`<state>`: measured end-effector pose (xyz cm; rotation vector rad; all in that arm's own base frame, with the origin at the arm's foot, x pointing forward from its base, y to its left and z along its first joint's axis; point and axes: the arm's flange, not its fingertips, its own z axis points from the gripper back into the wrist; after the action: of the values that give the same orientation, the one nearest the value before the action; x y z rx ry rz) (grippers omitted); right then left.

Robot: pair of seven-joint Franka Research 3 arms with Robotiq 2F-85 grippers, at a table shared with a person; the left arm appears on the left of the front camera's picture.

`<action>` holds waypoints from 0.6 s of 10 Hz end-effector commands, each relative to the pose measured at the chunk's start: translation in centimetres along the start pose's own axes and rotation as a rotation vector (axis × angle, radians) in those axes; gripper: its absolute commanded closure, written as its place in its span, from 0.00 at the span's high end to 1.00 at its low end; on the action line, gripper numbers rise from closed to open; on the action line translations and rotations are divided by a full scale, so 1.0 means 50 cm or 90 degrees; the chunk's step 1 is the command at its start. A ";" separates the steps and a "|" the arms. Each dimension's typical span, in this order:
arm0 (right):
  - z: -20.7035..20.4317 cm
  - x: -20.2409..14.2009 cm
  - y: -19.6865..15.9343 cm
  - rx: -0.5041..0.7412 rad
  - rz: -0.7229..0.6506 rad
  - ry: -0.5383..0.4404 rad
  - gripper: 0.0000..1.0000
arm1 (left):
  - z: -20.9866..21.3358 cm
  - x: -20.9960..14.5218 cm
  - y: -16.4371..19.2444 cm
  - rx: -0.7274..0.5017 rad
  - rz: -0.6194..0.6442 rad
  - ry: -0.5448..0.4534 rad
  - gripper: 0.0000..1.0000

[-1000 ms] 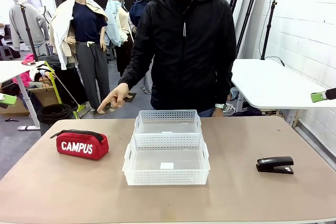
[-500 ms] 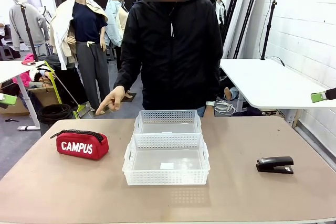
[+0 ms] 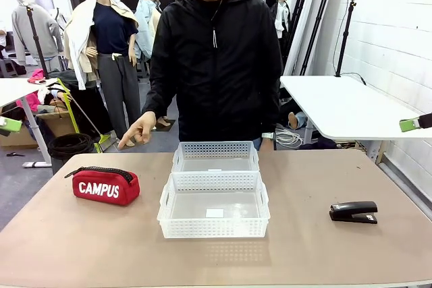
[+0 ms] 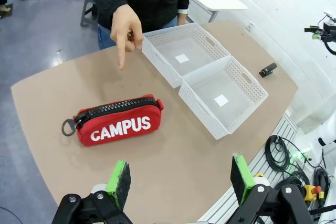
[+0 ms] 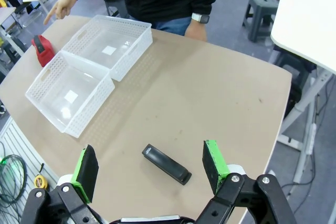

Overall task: Distribute items into two baskets.
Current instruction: Pick up the Pencil pouch that the person points to.

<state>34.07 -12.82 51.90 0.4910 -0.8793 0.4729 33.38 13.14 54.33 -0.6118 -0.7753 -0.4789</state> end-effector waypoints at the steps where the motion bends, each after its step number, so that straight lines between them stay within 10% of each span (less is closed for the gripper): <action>1: -0.004 0.000 -0.004 0.011 0.001 -0.009 1.00 | -0.007 0.058 0.026 0.026 -0.004 0.021 1.00; 6: -0.004 0.000 -0.004 0.011 0.001 -0.009 1.00 | -0.130 0.197 0.090 0.054 -0.103 0.156 1.00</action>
<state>34.07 -12.86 51.91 0.4905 -0.8781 0.4726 43.47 10.36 56.37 -0.4648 -0.6368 -0.5998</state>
